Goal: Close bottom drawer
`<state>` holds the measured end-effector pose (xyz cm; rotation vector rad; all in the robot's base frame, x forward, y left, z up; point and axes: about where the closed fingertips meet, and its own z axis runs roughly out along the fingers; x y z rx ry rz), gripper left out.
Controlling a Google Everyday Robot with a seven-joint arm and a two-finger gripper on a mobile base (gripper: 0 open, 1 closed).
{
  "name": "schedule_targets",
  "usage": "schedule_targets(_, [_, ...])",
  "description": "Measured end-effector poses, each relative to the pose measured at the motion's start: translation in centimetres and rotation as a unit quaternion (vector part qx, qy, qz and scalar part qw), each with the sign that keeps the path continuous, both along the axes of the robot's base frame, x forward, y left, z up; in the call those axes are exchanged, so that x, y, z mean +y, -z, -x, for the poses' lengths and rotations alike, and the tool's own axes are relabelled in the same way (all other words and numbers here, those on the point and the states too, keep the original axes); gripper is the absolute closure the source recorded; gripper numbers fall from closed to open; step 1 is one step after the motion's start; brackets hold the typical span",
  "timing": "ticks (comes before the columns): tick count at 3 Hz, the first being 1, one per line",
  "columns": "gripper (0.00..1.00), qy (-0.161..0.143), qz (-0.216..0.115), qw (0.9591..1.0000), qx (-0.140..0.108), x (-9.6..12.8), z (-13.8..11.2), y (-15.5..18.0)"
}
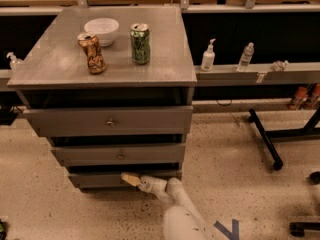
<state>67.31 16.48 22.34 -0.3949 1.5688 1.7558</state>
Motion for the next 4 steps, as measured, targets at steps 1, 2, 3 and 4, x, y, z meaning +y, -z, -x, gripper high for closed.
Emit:
schedule_targets(1, [1.00,0.000,0.000,1.0000,0.000,0.0,0.0,0.0])
schedule_targets(2, [1.00,-0.030,-0.009,0.9995,0.009,-4.3,4.2,0.3])
schedule_targets(3, [1.00,-0.072,-0.018,0.9970,0.025,-7.9,8.9,-0.2])
schedule_targets(4, [0.74,-0.077,-0.025,0.9961,0.035,-7.7,10.1,-0.2])
